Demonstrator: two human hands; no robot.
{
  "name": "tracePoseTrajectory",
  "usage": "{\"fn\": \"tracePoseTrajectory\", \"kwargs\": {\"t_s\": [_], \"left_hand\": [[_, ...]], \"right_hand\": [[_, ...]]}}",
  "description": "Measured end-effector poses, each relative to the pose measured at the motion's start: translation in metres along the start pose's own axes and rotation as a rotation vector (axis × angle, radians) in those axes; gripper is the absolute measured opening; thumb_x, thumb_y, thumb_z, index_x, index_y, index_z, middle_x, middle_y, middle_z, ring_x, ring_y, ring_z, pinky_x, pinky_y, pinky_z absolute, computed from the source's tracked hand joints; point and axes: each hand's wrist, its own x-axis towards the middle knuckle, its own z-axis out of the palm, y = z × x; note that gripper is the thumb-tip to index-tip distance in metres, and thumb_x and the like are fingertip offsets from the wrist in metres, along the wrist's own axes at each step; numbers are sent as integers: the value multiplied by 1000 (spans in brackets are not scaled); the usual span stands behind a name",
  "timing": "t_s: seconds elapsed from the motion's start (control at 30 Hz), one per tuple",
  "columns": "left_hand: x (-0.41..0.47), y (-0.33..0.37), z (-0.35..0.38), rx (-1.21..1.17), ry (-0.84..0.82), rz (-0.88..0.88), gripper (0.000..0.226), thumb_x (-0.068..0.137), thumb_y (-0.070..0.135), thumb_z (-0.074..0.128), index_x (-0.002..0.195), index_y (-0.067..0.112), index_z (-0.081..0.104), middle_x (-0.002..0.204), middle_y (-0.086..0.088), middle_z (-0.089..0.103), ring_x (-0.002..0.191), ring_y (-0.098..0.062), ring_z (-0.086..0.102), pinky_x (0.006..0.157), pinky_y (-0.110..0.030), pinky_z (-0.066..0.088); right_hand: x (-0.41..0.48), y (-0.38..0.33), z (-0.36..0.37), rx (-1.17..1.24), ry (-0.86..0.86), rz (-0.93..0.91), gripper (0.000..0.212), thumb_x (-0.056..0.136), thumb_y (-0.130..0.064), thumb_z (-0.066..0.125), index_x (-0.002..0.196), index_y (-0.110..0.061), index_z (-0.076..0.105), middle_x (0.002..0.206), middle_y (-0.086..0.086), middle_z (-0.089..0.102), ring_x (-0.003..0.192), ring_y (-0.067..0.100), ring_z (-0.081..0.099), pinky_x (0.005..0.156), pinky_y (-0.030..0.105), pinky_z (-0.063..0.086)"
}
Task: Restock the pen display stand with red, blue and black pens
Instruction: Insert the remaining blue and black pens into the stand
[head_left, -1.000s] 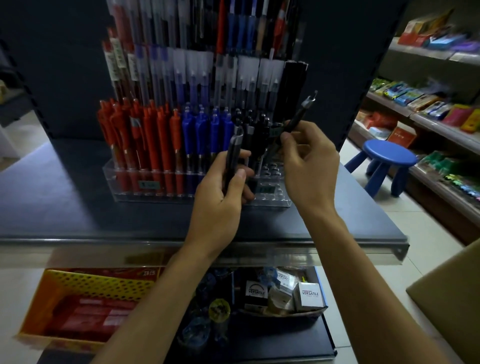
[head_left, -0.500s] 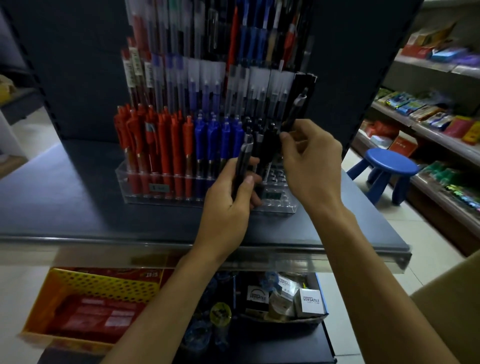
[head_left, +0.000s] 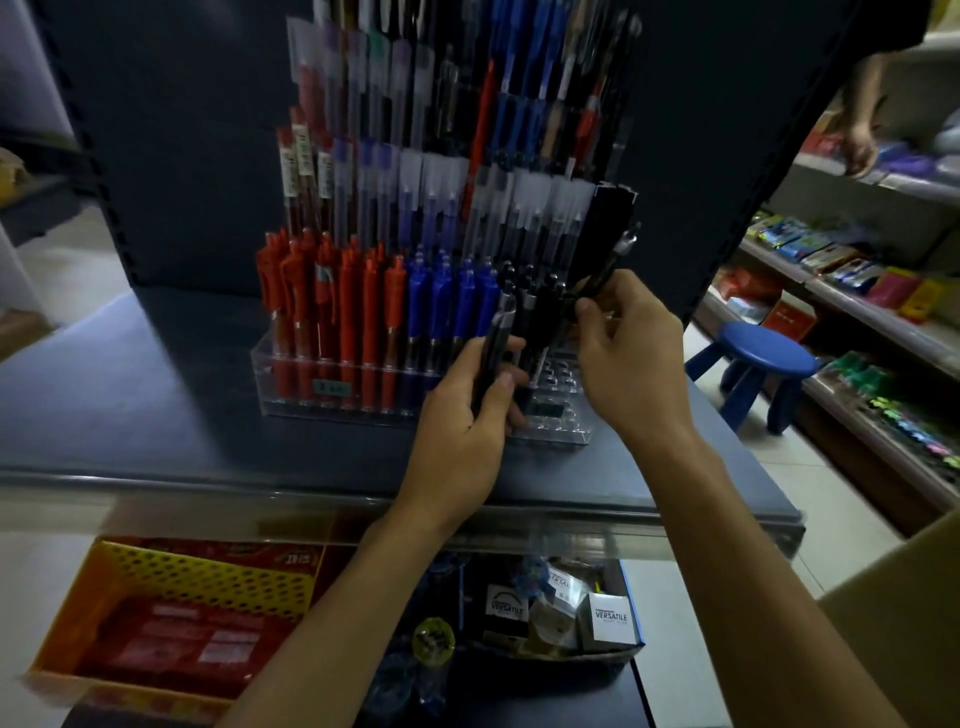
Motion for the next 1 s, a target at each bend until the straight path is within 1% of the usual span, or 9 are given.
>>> {"fn": "tracePoseTrajectory", "kwargs": {"t_s": [0.1, 0.27, 0.47, 0.5, 0.57, 0.6, 0.77, 0.87, 1.0], "left_hand": [[0, 0, -1, -5, -5, -2, 27, 102, 15, 42, 113, 37, 54, 94, 5, 66, 73, -18, 61, 71, -23, 51], [0, -1, -2, -3, -7, -13, 27, 102, 16, 42, 115, 38, 54, 95, 5, 66, 77, -23, 62, 73, -24, 53], [1, -2, -3, -22, -9, -13, 26, 103, 14, 39, 120, 30, 51, 95, 8, 66, 74, -18, 62, 71, -20, 51], [1, -2, -4, -30, -12, -10, 26, 104, 14, 39, 121, 29, 50, 95, 8, 65, 74, -19, 62, 71, -22, 51], [1, -2, -4, -37, -19, -3, 26, 104, 14, 38, 121, 30, 49, 96, 8, 65, 74, -20, 61, 71, -24, 51], [1, -2, -4, -33, -20, -1, 26, 104, 15, 38, 121, 31, 49, 96, 8, 65, 74, -19, 61, 71, -24, 51], [1, 0, -2, -15, -23, -7, 25, 104, 16, 38, 121, 30, 50, 98, 5, 65, 76, -21, 62, 71, -23, 52], [1, -1, -3, -13, -26, -18, 25, 104, 17, 38, 122, 30, 50, 99, 6, 64, 78, -23, 61, 73, -25, 52], [0, 0, -2, -11, -24, -19, 25, 104, 18, 39, 121, 31, 51, 99, 6, 65, 78, -22, 62, 73, -24, 53]], "right_hand": [[1, 1, 0, 13, -1, 15, 10, 98, -16, 51, 98, -8, 58, 82, 3, 64, 73, 18, 62, 66, 36, 50], [3, 1, -1, 37, -31, 12, 11, 100, -17, 49, 98, -8, 56, 83, 7, 65, 73, 23, 63, 65, 38, 50], [0, 14, 6, -36, -63, 10, 6, 98, -13, 51, 94, -15, 56, 75, -8, 59, 68, 6, 57, 59, 14, 43], [-3, 17, 9, -59, -84, -1, 6, 97, -13, 52, 93, -13, 57, 74, -5, 60, 67, 8, 57, 58, 16, 42], [-9, 18, 16, -90, -121, -23, 9, 97, -14, 52, 96, -9, 59, 78, 1, 62, 70, 18, 59, 62, 29, 45], [-10, 17, 17, -93, -128, -27, 10, 96, -14, 52, 98, -9, 61, 80, 1, 62, 73, 19, 59, 64, 32, 46], [-2, 15, 10, -138, -141, -1, 16, 93, -18, 59, 103, -12, 69, 80, -6, 62, 80, 15, 62, 72, 29, 49], [-5, 16, 11, -134, -135, 34, 13, 93, -20, 60, 100, -13, 69, 78, -6, 62, 76, 15, 62, 68, 27, 46], [-6, 15, 14, -144, -123, 70, 16, 93, -21, 61, 103, -11, 69, 80, -5, 62, 79, 18, 63, 72, 33, 52]]}}
